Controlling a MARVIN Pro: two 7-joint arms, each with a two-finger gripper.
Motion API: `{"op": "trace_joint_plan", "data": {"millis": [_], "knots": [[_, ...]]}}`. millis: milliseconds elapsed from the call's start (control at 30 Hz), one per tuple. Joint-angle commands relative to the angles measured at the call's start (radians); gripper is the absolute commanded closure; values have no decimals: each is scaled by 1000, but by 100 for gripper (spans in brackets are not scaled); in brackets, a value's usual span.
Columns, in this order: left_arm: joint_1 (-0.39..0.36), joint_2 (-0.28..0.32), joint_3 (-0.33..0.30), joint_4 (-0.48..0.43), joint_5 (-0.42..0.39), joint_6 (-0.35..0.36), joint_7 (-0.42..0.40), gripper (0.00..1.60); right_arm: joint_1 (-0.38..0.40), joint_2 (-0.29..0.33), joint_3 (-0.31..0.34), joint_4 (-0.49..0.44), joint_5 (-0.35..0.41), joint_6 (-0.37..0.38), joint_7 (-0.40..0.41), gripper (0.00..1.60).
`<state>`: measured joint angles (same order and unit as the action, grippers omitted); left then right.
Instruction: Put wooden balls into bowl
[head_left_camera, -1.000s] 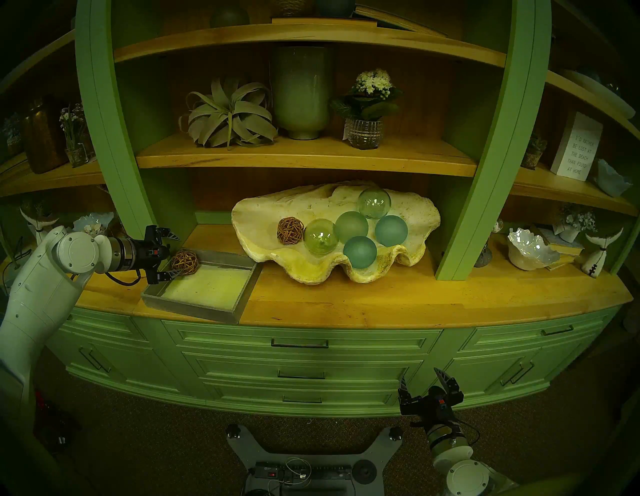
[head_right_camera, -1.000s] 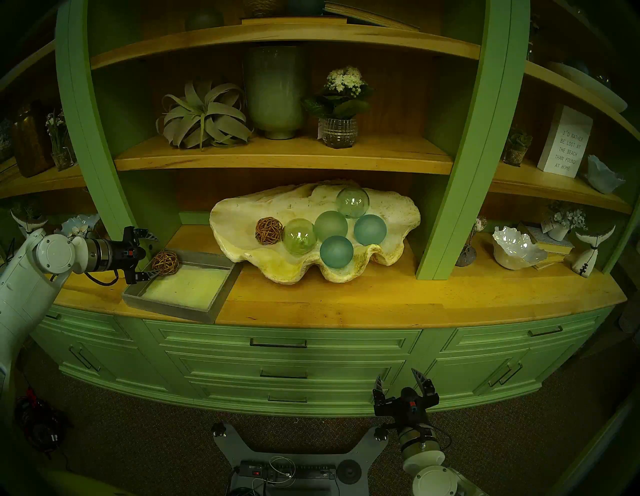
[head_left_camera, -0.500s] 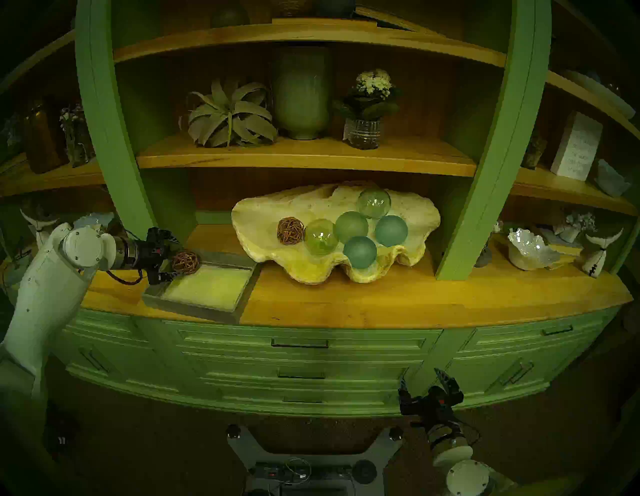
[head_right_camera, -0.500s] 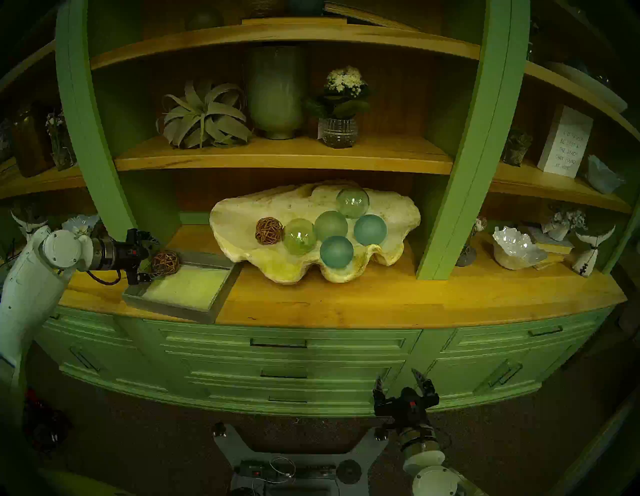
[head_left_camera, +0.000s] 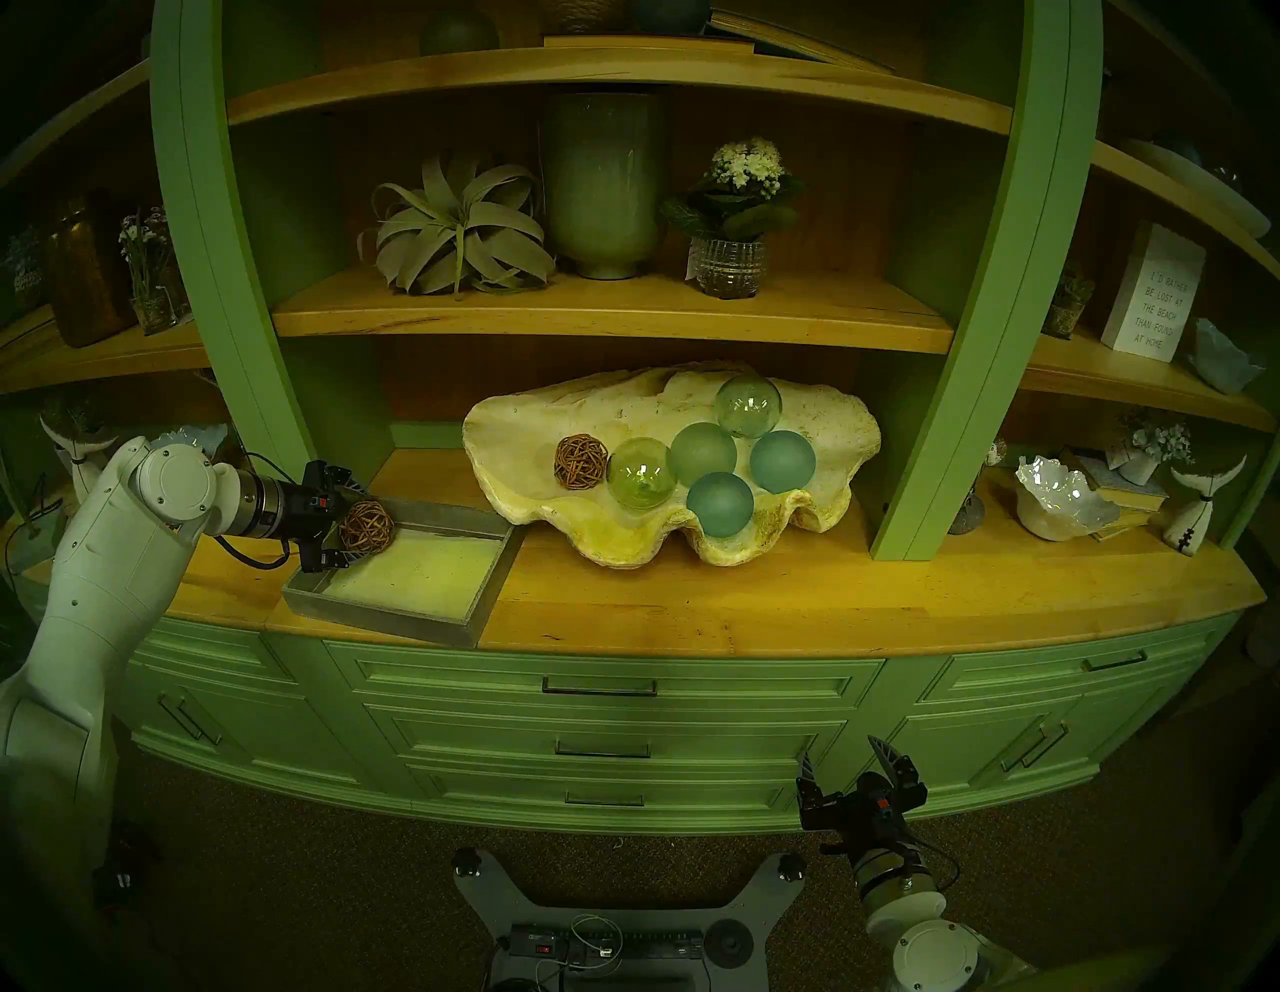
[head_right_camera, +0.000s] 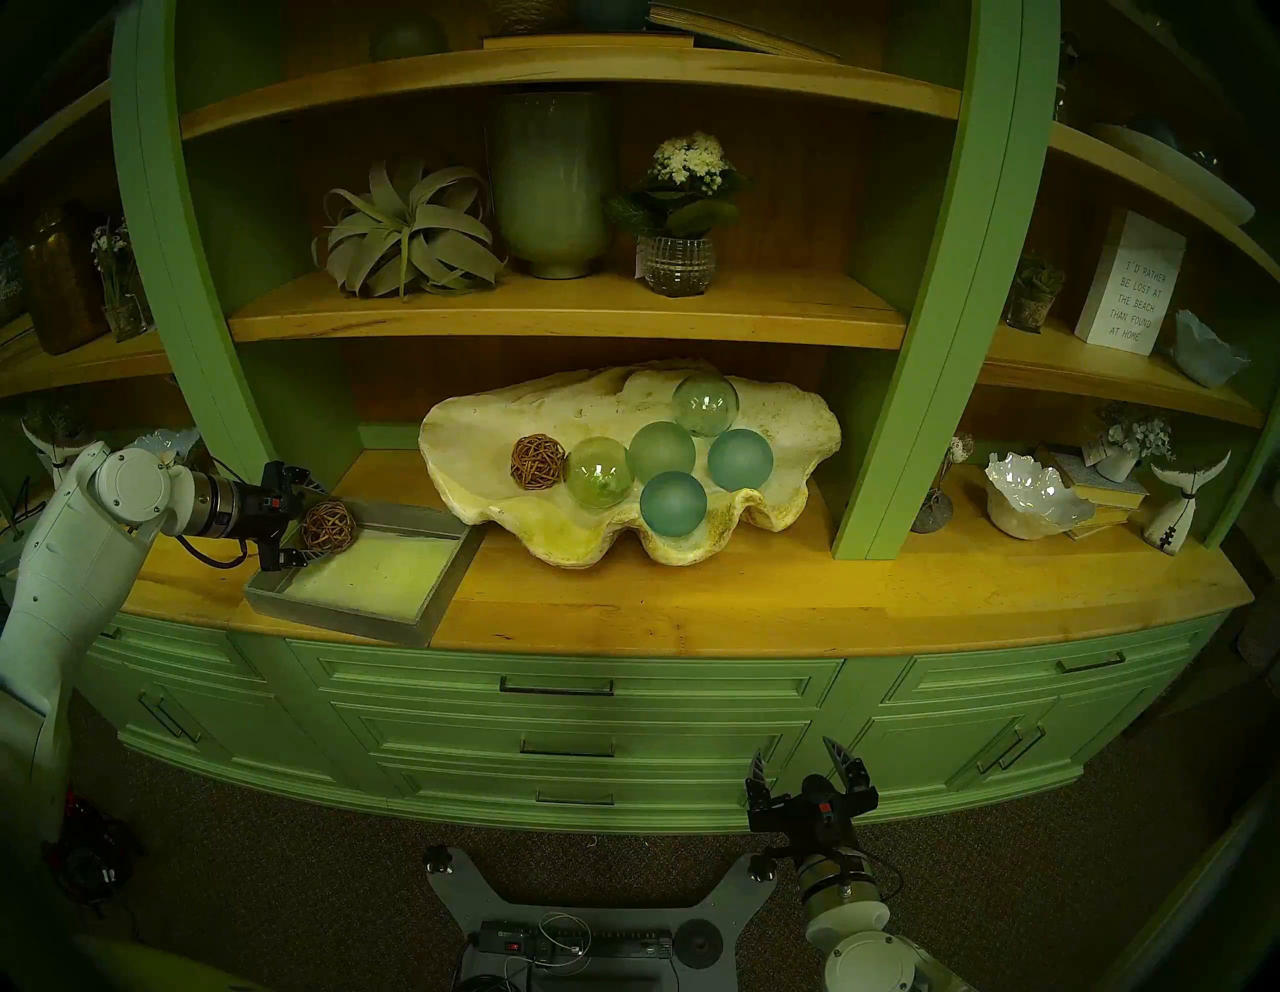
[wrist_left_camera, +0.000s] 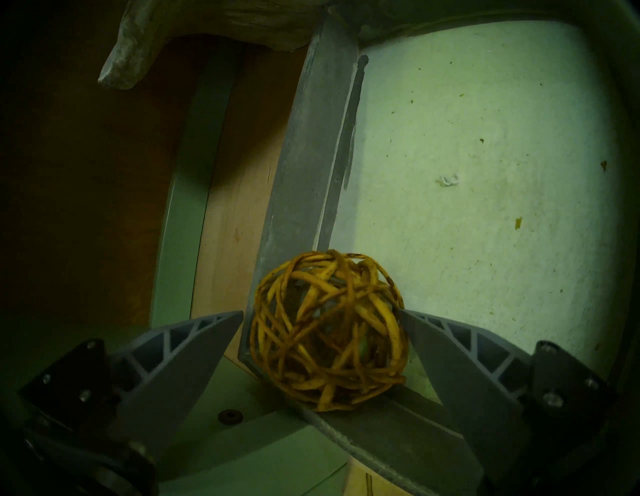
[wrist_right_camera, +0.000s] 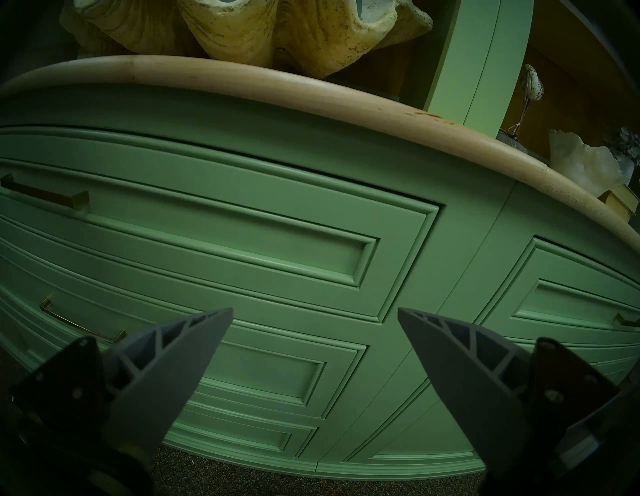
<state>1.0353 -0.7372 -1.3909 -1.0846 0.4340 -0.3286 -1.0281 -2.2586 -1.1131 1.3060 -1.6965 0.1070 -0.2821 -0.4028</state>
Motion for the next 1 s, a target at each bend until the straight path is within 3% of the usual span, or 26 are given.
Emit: {"op": "trace_joint_plan", "data": {"millis": [0,100,133,200,267,467,500,533,567,600,967], "knots": [[-108,-13,0,30,11,-30,-35,0,4,1,2,-28,-1,-6,-1,0],[-134,-21,11,61,22,-46,-56,0,4,1,2,-28,-1,-5,-1,0],[-142,-24,14,70,24,-52,-61,50,4,1,2,-28,-1,-5,-1,0],[-155,-30,18,88,28,-65,-70,120,4,1,2,-28,-1,-5,-1,0],[-167,-35,21,105,29,-77,-77,160,4,1,3,-28,-1,-5,-1,0],[-178,-46,10,113,12,-108,-103,160,3,1,3,-29,-1,-5,-1,0],[-179,-47,8,110,8,-110,-110,154,3,1,3,-29,-1,-5,-1,0],[-181,-48,5,110,-1,-115,-120,77,3,1,3,-29,-1,-5,-1,0],[-181,-47,4,105,-1,-118,-124,57,3,1,3,-29,-1,-5,-1,0],[-182,-46,3,104,-7,-127,-136,0,3,1,3,-29,-1,-5,-1,0],[-173,-39,-14,88,-39,-138,-187,0,3,1,3,-30,-1,-5,-1,0]]}}
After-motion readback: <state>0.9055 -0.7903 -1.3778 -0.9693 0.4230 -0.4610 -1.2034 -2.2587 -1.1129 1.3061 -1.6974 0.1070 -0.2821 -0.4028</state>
